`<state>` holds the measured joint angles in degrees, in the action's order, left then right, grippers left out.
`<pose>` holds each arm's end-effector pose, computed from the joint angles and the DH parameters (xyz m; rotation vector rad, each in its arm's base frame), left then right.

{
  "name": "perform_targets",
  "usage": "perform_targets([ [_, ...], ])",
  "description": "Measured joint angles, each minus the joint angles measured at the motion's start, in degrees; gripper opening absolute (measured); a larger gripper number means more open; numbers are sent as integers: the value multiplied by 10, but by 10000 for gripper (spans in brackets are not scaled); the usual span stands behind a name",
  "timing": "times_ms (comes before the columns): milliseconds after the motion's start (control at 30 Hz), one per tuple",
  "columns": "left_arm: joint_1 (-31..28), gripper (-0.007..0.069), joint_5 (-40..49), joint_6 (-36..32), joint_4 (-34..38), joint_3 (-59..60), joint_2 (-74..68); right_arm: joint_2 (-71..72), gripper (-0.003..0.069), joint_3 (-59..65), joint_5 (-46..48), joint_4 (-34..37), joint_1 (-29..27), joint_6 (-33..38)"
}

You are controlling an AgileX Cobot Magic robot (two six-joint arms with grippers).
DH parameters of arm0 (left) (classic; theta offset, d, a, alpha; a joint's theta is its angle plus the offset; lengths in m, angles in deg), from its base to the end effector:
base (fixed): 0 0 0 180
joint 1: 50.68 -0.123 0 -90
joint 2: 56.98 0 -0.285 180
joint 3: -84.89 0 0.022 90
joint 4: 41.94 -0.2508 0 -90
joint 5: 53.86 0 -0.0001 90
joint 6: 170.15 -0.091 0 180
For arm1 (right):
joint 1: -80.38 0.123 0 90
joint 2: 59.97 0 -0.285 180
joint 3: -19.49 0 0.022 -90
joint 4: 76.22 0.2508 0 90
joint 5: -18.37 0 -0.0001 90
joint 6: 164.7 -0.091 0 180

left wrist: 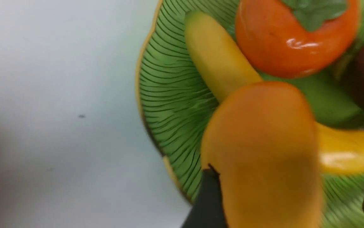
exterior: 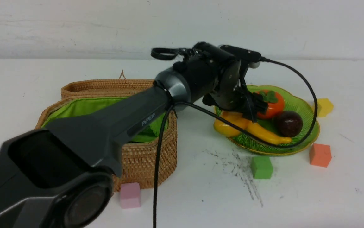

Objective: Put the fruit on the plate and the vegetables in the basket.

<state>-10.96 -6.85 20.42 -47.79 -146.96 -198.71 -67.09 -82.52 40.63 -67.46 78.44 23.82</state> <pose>0.4171 -0.3377 0.2559 0.6515 2.3138 -0.2921 0.0521 0.0035 0.1748 -0.0148 1.8694 0.0257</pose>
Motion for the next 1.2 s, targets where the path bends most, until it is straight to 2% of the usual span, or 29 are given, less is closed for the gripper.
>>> perform_targets([
  [167,0,468,80,-44,-11,0,88,0,238,0,0,0,0,0],
  [333,0,232,204,-56,-66,-3,219,0,238,0,0,0,0,0],
  [500,0,-8,244,-13,-143,7,326,0,238,0,0,-1,0,0],
  [700,-1,-13,244,30,-144,105,481,0,238,0,0,0,0,0],
  [867,-1,-13,244,65,-114,280,659,0,238,0,0,-1,0,0],
  [967,-1,-13,244,146,-107,464,839,0,238,0,0,-1,0,0],
  [1000,-1,-13,244,151,-107,474,839,0,238,0,0,-1,0,0],
  [1067,-1,-13,244,208,-105,589,973,0,238,0,0,-1,0,0],
  [1200,-1,-13,224,289,-100,719,1137,0,238,0,0,-1,0,0],
])
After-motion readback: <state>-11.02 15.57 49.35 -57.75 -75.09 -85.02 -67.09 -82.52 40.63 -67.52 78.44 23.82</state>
